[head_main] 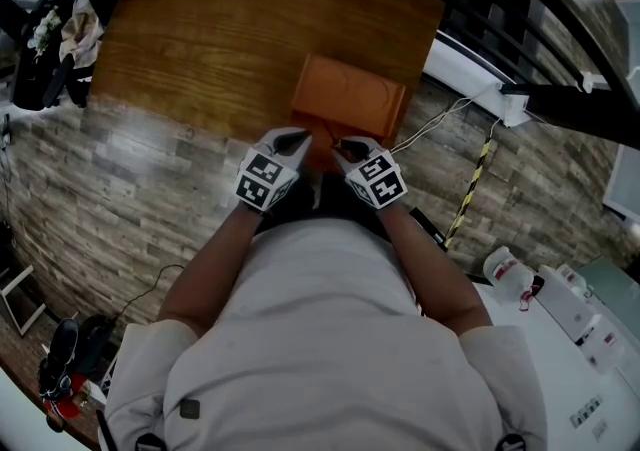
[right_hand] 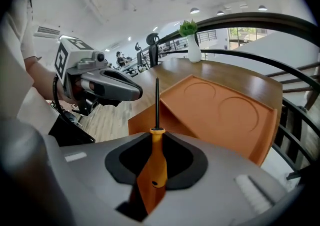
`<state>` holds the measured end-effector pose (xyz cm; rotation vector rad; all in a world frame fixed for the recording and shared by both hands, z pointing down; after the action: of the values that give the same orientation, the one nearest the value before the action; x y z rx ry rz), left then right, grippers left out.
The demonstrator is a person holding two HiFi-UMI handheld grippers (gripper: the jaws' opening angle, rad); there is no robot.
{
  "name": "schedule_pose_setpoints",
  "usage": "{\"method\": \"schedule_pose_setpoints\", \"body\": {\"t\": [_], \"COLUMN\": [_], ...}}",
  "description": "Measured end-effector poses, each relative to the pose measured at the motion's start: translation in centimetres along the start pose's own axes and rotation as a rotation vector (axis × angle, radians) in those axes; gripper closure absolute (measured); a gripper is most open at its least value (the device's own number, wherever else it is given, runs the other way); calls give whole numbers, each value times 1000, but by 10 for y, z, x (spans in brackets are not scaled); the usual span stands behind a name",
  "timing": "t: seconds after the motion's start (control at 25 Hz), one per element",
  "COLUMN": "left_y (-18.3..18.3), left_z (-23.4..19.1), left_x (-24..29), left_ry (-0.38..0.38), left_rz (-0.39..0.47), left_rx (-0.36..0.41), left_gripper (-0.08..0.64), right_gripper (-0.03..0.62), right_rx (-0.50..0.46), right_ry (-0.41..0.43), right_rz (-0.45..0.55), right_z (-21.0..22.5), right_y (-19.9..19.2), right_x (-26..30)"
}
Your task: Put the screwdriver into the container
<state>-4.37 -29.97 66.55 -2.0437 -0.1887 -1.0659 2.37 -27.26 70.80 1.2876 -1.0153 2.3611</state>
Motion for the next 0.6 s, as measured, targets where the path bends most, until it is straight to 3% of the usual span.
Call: {"method": "schedule_pose_setpoints", "body": {"t": [0.6], "left_y": [-9], "left_z": [-10], "left_x": [19], "left_ry": [-2], "left_rz": [-60], "left_rx": [28], "left_gripper": [557], "right_gripper": [514], "right_rx": [-4], "right_ry": [-26], "right_rz": [-211], "right_z": [7], "right_y": [-17], "right_x": [39]}}
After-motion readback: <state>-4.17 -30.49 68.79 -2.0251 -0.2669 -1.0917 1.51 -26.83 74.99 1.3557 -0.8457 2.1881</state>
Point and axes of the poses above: the fingertips, and each gripper's own axes: x forward along the fingers, z to its right, y out of its top, the point moved 2 cm from there along -x, backward along the fingers, and after that the axes turned 11 degrees about -z, right-handed, at the moved point
